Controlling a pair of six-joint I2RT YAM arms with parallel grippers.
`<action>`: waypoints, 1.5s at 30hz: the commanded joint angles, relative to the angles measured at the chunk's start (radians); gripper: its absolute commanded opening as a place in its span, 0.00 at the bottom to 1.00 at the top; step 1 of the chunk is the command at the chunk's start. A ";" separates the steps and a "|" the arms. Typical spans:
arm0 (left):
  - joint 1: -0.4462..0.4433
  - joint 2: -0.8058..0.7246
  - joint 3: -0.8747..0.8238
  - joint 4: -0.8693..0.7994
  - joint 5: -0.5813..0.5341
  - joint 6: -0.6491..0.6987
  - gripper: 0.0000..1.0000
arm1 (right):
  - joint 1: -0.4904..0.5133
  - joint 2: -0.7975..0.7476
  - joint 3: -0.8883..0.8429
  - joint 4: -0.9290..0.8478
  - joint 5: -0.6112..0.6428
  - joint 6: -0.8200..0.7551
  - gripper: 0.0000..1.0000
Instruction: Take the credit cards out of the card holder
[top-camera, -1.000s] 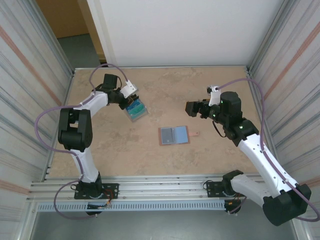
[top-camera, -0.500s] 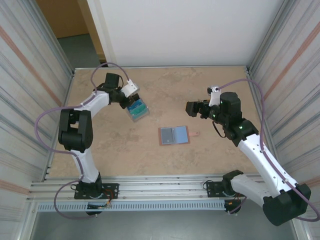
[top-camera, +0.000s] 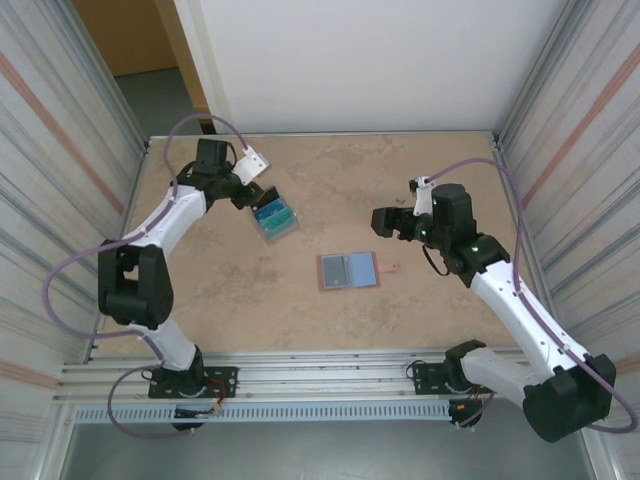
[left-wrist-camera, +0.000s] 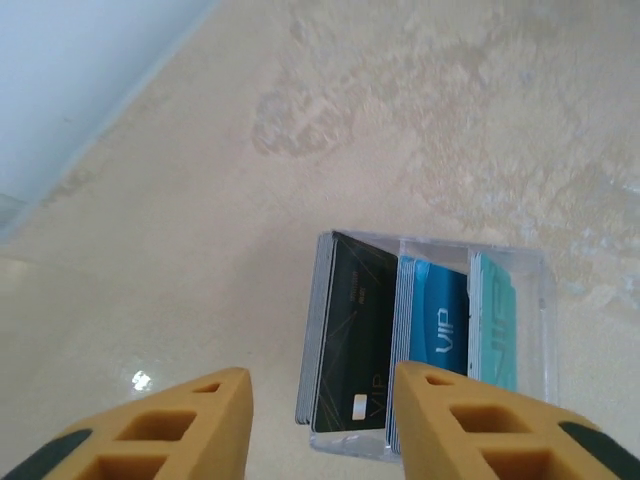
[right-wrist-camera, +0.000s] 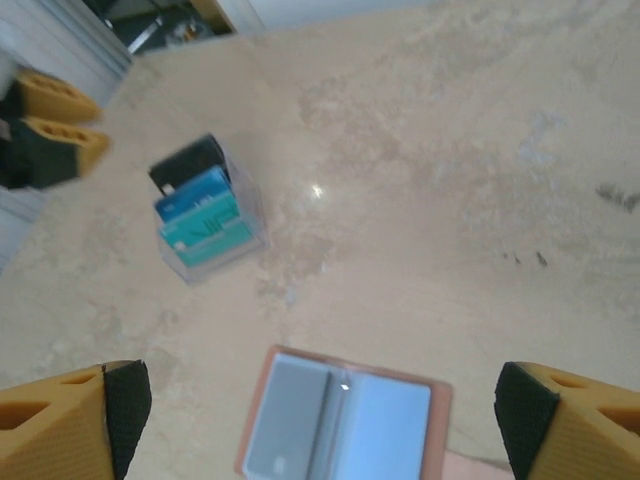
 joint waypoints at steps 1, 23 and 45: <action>-0.029 -0.115 -0.058 0.043 -0.063 -0.090 0.63 | 0.037 0.026 0.032 -0.088 0.055 0.011 0.89; -0.224 -0.762 -0.773 0.309 -0.403 -1.003 0.99 | 0.459 0.387 0.121 -0.224 0.306 0.147 0.62; -0.223 -0.848 -0.871 0.306 -0.519 -1.079 0.99 | 0.511 0.774 0.299 -0.225 0.329 0.151 0.54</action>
